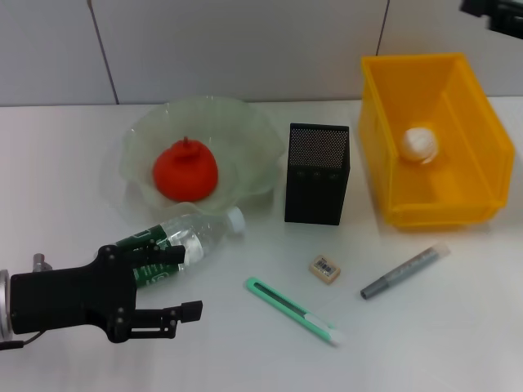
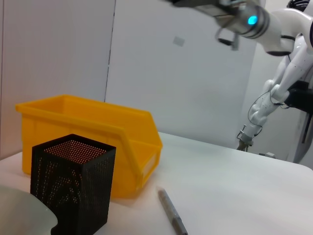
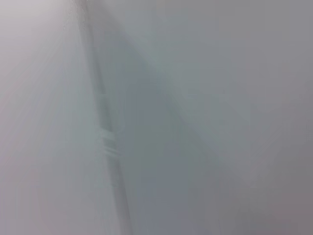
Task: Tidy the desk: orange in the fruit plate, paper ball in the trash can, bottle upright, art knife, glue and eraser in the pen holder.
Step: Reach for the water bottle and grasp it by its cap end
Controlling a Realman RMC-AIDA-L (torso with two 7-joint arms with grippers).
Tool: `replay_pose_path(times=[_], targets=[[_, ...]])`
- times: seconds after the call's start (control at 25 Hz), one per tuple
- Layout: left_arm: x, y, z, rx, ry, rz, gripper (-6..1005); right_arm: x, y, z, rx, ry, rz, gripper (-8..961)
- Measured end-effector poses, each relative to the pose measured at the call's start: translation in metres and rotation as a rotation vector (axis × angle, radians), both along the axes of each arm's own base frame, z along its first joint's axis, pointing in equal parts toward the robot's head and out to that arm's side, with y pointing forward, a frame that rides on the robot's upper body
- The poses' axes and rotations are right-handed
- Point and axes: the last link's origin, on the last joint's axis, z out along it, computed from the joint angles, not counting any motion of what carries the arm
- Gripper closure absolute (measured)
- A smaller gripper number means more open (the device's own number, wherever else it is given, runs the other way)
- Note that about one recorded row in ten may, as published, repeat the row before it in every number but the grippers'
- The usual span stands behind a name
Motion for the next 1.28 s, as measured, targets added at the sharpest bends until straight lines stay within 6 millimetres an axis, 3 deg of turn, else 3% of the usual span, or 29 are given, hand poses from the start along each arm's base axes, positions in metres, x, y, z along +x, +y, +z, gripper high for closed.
replay_pose_path(times=[0.12,0.32,0.64,0.88,0.96,1.08,1.16,1.28], targets=[[0.000,0.001,0.000,0.002,0.000,0.000,171,0.000,-0.023,-0.006,-0.104,0.009,0.123,116],[0.002,0.002,0.000,-0.005,-0.003,0.006,173,0.012,-0.047,-0.035,-0.342,-0.160,0.160,118],[0.003,0.003,0.000,-0.016,-0.008,0.022,174,0.037,-0.060,-0.089,-0.481,-0.446,0.097,119],[0.004,0.004,0.000,-0.017,-0.009,0.025,176,0.041,-0.062,-0.097,-0.484,-0.478,0.086,119],[0.023,0.020,0.012,-0.009,-0.016,-0.001,176,0.042,-0.061,-0.098,-0.479,-0.478,0.076,119],[0.029,0.024,0.015,-0.012,-0.014,-0.002,177,0.045,-0.061,-0.100,-0.476,-0.485,0.064,118],[0.051,0.044,0.029,-0.018,0.043,-0.009,177,0.047,-0.061,-0.102,-0.476,-0.487,0.052,118],[0.062,0.057,0.040,-0.028,0.114,0.007,178,0.049,-0.061,-0.104,-0.478,-0.484,0.041,118]])
